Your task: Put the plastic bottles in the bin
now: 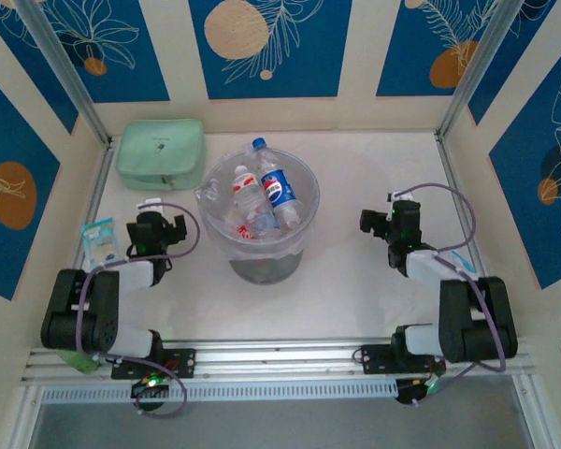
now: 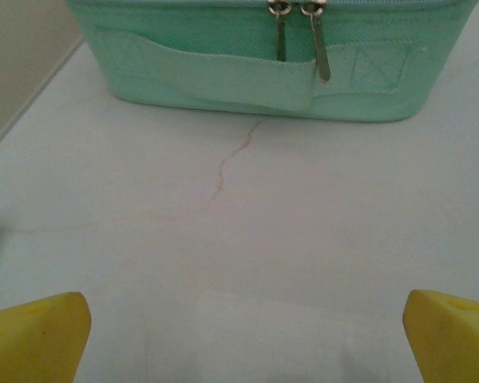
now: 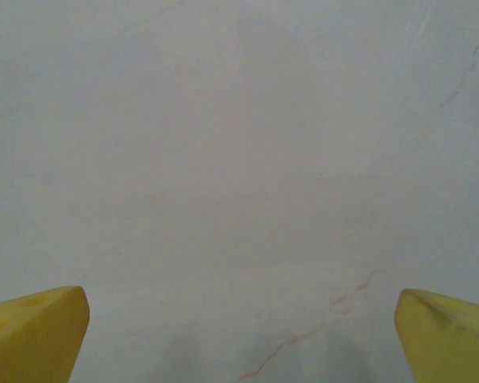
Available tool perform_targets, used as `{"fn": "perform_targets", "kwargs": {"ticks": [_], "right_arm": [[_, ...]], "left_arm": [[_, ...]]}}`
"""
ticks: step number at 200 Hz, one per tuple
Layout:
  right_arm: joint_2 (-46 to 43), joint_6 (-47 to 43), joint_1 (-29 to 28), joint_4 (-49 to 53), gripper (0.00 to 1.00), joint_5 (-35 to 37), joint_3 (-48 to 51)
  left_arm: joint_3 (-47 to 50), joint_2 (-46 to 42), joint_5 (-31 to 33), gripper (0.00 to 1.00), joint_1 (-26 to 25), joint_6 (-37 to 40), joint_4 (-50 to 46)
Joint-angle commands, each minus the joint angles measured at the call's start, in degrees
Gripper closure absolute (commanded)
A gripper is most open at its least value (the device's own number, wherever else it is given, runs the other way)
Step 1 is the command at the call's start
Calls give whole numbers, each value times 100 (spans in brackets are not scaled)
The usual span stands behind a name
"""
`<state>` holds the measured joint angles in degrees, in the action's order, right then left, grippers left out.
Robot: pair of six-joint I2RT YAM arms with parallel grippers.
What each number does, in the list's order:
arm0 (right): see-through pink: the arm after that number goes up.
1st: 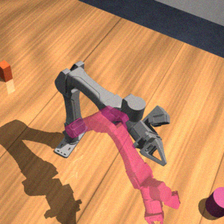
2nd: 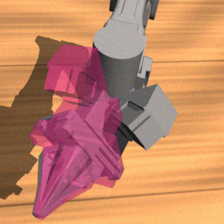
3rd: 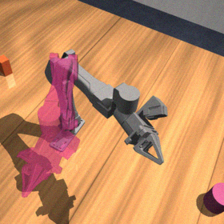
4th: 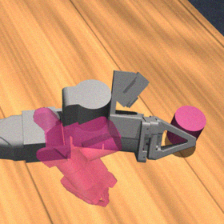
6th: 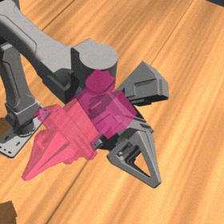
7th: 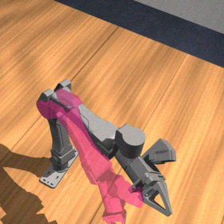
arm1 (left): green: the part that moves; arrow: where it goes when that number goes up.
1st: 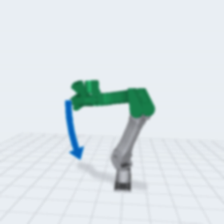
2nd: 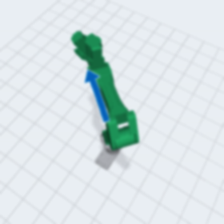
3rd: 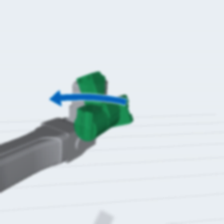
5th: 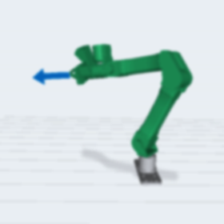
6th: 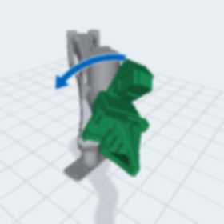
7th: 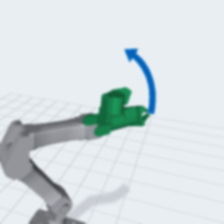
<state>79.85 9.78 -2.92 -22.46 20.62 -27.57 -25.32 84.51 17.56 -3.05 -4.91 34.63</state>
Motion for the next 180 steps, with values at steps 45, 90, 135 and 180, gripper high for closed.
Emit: {"fn": "perform_targets", "kwargs": {"ticks": [45,90,135,180], "right_arm": [[823,-209,121,-2921,1,-644,539],[765,-213,99,-2662,1,-529,501],[740,-212,107,-2582,1,-560,477],[742,-213,107,-2579,1,-561,472]], "left_arm": [[500,596,-677,0,-167,630,2312],[458,534,-662,0,-170,607,2098],[477,529,-658,0,-174,614,2136],[477,529,-658,0,-178,618,2135]]}}
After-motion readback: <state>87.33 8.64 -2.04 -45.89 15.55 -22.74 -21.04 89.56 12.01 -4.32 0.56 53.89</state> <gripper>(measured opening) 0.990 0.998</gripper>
